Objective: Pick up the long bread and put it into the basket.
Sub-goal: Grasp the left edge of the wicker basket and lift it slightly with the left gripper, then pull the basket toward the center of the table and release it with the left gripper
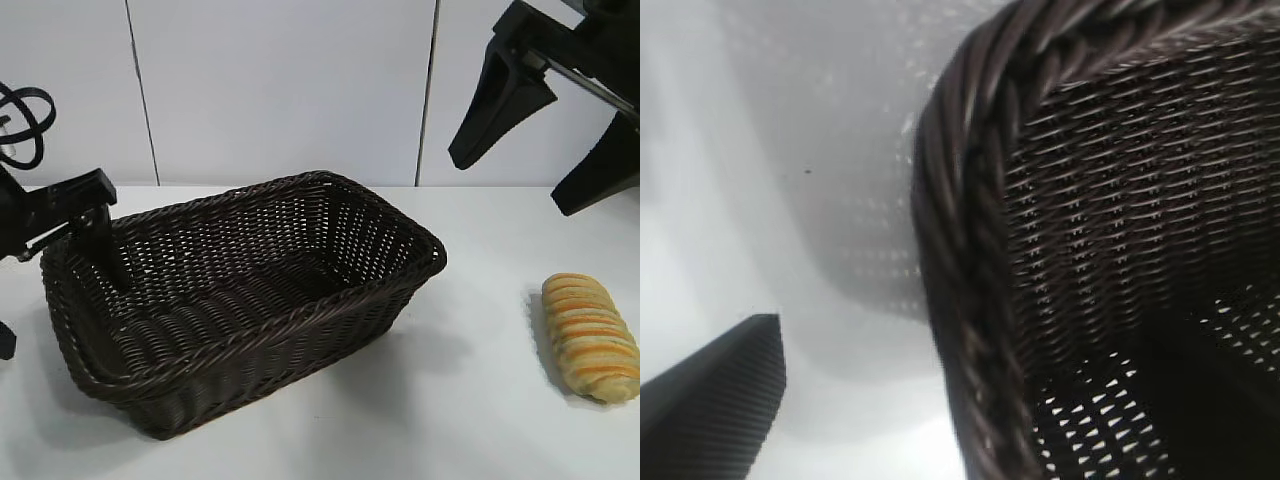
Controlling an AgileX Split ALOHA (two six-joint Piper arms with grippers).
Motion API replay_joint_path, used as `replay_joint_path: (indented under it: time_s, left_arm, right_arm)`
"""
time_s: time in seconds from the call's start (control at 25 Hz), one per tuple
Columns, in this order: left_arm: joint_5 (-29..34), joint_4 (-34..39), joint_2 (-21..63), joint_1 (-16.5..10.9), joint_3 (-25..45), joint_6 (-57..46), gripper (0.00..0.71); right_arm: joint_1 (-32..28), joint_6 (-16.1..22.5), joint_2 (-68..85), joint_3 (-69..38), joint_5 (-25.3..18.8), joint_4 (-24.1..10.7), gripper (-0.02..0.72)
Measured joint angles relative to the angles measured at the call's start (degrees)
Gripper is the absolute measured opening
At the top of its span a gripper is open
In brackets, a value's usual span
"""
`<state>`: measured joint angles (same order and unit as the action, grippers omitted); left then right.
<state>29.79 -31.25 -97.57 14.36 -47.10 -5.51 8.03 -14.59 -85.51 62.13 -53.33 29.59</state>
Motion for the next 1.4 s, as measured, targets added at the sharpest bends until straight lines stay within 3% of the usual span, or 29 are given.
replay_joint_path:
  time_s: [0.08,0.2,0.44,0.8,1.2,1.4]
  left_arm:
    - [-0.09,0.00,-0.45,0.00,0.00,0.11,0.587]
    - [-0.72,0.00,-0.58,0.00,0.00,0.17,0.467]
    - [-1.83,-1.53,-0.58,0.00,0.00,-0.12,0.116]
    - [2.40,0.22,-0.67,-0.05,-3.53,2.62,0.098]
    - [18.64,1.85,-1.75,-2.54,-22.41,10.88,0.098]
    - [23.93,2.43,-8.50,-2.08,-32.68,13.08,0.098]
  right_arm:
    - [0.00,0.00,0.00,0.00,0.00,0.00,0.695]
    - [0.00,0.00,0.00,0.00,0.00,0.00,0.695]
    - [0.00,0.00,0.00,0.00,0.00,0.00,0.695]
    - [0.00,0.00,0.00,0.00,0.00,0.00,0.695]
    - [0.00,0.00,0.00,0.00,-0.11,0.00,0.695]
    - [0.00,0.00,0.00,0.00,-0.16,0.00,0.695]
